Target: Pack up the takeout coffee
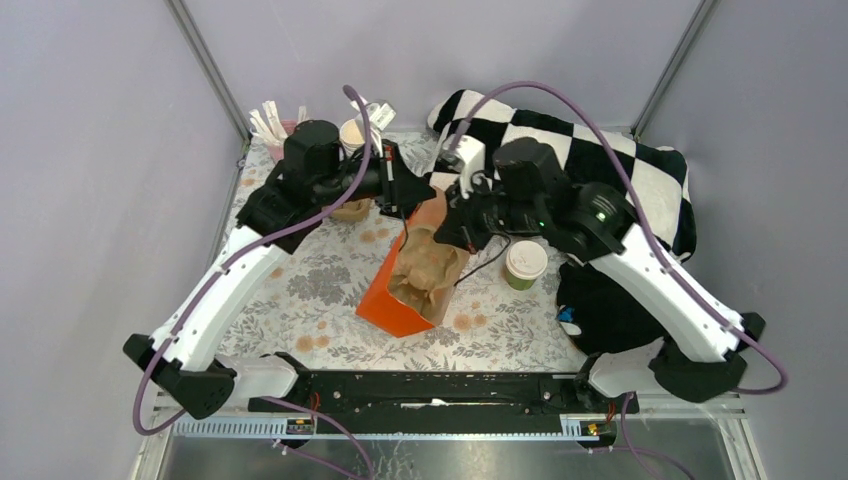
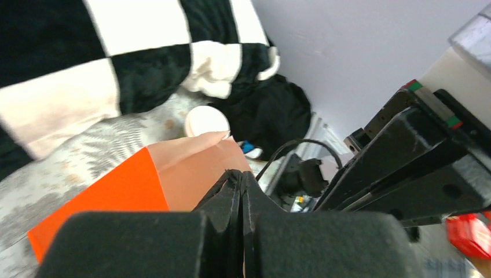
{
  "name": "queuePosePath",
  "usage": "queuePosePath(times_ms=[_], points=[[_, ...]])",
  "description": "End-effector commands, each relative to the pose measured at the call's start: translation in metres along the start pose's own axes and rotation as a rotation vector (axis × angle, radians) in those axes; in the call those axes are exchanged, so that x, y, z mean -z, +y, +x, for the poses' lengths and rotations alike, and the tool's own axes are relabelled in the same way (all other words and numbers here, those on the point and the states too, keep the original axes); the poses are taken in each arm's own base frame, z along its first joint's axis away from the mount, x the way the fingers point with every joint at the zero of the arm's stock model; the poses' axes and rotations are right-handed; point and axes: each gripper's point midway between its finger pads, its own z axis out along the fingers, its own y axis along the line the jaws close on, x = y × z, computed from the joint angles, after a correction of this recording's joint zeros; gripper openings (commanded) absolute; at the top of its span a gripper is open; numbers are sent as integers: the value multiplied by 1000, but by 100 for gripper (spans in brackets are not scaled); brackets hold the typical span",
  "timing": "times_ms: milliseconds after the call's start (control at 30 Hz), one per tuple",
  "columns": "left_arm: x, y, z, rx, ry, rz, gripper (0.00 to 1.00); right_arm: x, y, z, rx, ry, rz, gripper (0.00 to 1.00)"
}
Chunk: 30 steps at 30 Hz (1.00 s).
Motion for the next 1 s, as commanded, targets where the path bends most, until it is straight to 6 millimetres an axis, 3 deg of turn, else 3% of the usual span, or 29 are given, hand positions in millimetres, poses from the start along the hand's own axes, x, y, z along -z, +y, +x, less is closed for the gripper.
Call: queuePosePath(times_ms=[0, 200, 400, 533, 733, 967], points=[[-16, -30, -1, 12, 21, 241, 0, 29, -6, -4, -225, -116, 152, 0], [-25, -7, 28, 64, 96, 235, 0, 26, -27, 25, -335, -66, 278, 0], [-24, 36, 30, 67, 108, 125, 0, 14, -47, 25, -293, -50, 360, 0], [-24, 55, 17, 29, 100, 51, 10, 5, -58, 24, -333, -25, 332, 0], [-31, 72, 14, 24, 124, -29, 24, -3, -61, 14, -416, -11, 146, 0], [-11, 74, 8, 18, 86, -137, 42, -11, -62, 13, -307, 53, -1, 0]])
